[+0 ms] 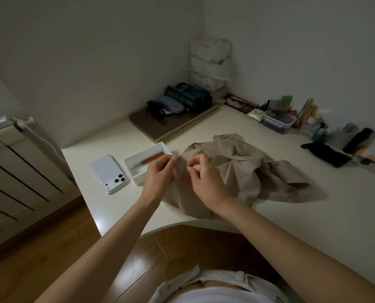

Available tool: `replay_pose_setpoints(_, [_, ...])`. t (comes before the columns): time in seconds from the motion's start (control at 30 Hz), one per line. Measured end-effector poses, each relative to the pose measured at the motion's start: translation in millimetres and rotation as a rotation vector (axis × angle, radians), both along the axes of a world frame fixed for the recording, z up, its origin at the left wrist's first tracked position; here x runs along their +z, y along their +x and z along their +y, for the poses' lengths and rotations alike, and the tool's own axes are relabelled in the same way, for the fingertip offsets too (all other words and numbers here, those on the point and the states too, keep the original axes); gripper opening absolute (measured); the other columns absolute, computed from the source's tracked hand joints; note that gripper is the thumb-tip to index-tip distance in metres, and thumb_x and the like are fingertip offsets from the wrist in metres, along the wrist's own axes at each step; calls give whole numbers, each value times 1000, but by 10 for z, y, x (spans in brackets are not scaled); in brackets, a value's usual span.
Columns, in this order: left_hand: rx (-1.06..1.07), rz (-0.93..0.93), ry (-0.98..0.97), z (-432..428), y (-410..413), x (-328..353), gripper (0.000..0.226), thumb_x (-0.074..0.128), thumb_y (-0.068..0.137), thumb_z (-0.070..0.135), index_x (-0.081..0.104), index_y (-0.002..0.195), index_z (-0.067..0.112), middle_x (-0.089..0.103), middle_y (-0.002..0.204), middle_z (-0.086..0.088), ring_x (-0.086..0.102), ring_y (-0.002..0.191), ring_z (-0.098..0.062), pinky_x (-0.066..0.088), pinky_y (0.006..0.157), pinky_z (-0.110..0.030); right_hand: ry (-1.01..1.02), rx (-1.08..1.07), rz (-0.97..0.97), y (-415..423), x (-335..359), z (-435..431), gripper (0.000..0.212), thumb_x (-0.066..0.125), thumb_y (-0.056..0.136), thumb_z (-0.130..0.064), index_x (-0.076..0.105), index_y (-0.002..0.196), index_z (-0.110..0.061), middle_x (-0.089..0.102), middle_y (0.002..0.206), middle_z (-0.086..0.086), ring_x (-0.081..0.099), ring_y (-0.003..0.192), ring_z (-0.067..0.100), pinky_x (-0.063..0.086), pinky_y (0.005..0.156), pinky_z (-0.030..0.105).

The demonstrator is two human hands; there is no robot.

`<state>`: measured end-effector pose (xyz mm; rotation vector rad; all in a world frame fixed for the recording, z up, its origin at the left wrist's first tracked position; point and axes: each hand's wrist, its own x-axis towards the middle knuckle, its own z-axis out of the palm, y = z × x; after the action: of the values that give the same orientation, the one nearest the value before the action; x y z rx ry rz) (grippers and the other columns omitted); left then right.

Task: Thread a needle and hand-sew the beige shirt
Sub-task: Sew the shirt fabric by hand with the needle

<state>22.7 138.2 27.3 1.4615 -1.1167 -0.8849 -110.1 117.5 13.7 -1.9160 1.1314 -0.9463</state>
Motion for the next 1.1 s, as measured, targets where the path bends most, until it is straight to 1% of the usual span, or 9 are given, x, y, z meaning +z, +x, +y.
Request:
replay_pose_setpoints(0.1, [-109, -24, 34, 21, -25, 9, 24, 53, 96, 25, 70, 91, 8, 63, 82, -18, 54, 70, -13, 43, 60, -19, -55, -30, -29, 44, 7, -15, 11, 46, 98, -17, 38, 106, -17, 62, 82, 0, 62, 72, 2, 52, 63, 12])
replay_pose_setpoints(0.3, [-131, 71, 53, 15, 27, 27, 14, 60, 92, 18, 71, 84, 14, 68, 78, 0, 62, 74, -4, 49, 65, -13, 74, 65, -9, 35, 20, -63, 22, 43, 100, -21, 40, 121, -15, 65, 98, 2, 64, 84, 8, 55, 70, 20])
replay_pose_setpoints(0.37, [-160, 36, 58, 5, 54, 27, 12, 60, 91, 17, 70, 83, 15, 67, 80, -1, 62, 73, -3, 47, 65, -10, 134, 97, 55, 21, 69, -90, 28, 39, 101, -29, 47, 124, -16, 58, 109, -3, 59, 92, 7, 49, 74, 15])
replay_pose_setpoints(0.47, [-224, -48, 88, -1, 88, 12, 12, 62, 90, 19, 71, 85, 13, 67, 82, -11, 60, 72, -8, 45, 64, -11, 170, 62, 32, 15, 146, -134, 31, 45, 98, -31, 58, 121, -14, 49, 121, 1, 51, 86, -1, 43, 62, 3])
replay_pose_setpoints(0.63, [-280, -145, 86, -1, 147, -54, 12, 61, 91, 18, 72, 89, 13, 67, 84, -11, 58, 73, -7, 45, 65, -11, 271, 75, -102, 70, 181, -183, 10, 57, 93, -19, 64, 99, -14, 63, 97, -2, 60, 85, 3, 50, 67, 10])
replay_pose_setpoints(0.8, [-329, -226, 117, -3, 268, -226, 10, 65, 89, 16, 72, 84, 21, 69, 81, -1, 57, 69, -2, 44, 65, -13, 361, 6, -288, 123, 212, -291, 10, 53, 94, -9, 64, 92, -8, 68, 84, 4, 67, 83, 13, 54, 79, 22])
replay_pose_setpoints(0.93, [-411, -482, 225, 30, 451, -460, 7, 66, 88, 20, 72, 85, 23, 69, 88, -7, 57, 74, -11, 48, 71, -31, 375, -44, -407, 140, 315, -404, 15, 49, 96, -5, 62, 89, -7, 66, 77, 4, 66, 73, 11, 55, 72, 19])
replay_pose_setpoints(1.03, [-460, -715, 365, -1, 570, -527, 6, 64, 89, 22, 70, 90, 24, 67, 93, -1, 57, 82, -14, 49, 78, -31, 379, -52, -448, 160, 348, -466, 20, 48, 97, -3, 61, 84, -11, 66, 76, 4, 66, 74, 13, 57, 78, 26])
replay_pose_setpoints(1.1, [-475, -734, 431, -39, 579, -480, 17, 61, 91, 19, 68, 106, 18, 65, 107, 0, 59, 94, -15, 50, 87, -29, 380, -46, -452, 175, 360, -509, 20, 48, 97, -3, 61, 85, -11, 66, 77, 5, 67, 77, 16, 57, 80, 30])
